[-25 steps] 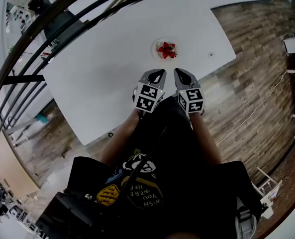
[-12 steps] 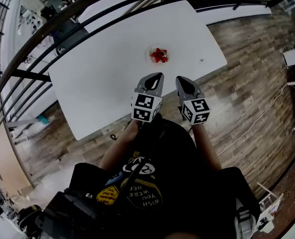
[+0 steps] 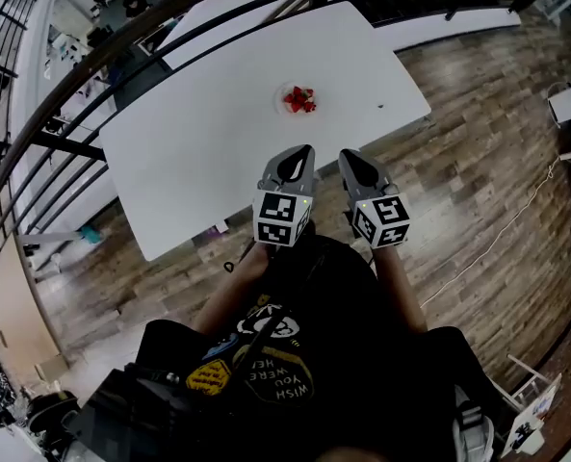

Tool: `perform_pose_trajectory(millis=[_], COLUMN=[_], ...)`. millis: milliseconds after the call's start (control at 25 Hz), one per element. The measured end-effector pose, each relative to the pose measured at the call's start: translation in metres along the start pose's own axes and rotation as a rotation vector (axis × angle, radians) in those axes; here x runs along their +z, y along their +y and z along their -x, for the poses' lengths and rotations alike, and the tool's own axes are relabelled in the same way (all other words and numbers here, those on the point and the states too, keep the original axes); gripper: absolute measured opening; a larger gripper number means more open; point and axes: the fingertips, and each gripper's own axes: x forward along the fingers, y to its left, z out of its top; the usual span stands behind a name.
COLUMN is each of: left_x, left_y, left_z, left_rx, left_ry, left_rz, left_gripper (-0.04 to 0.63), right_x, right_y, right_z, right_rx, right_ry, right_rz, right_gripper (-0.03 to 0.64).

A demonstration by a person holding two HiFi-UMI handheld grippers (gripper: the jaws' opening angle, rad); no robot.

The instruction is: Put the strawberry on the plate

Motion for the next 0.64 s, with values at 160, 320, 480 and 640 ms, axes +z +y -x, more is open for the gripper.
perform_pose_trajectory(millis=[160, 320, 480, 640], left_x=[0.002, -0.002, -0.015, -0.022], left_y=[0.005, 0.000, -0.019, -0.029], left_z=[0.018, 0.030, 0.032, 0.035], left_rx=[0.051, 0.055, 0.031, 0.008], left_ry=[-0.013, -0.011, 0.033, 0.056], left_rz=[-0.051, -0.031, -0.091, -0.118], left_gripper=[0.003, 0.003, 0.003, 0.003], right_x=[-0.014, -0.021, -0.018, -0.019], right_y=[0.000, 0.004, 0.009, 0.014], right_z=[0.022, 0.033, 0.038, 0.042], right_rx=[-0.013, -0.007, 0.007, 0.011], right_ry=[-0.006, -0.010, -0.026, -0.028], right_rz=[-0.039, -0.062, -0.062, -0.062], right_gripper=[0.003, 0.003, 0.003, 0.003])
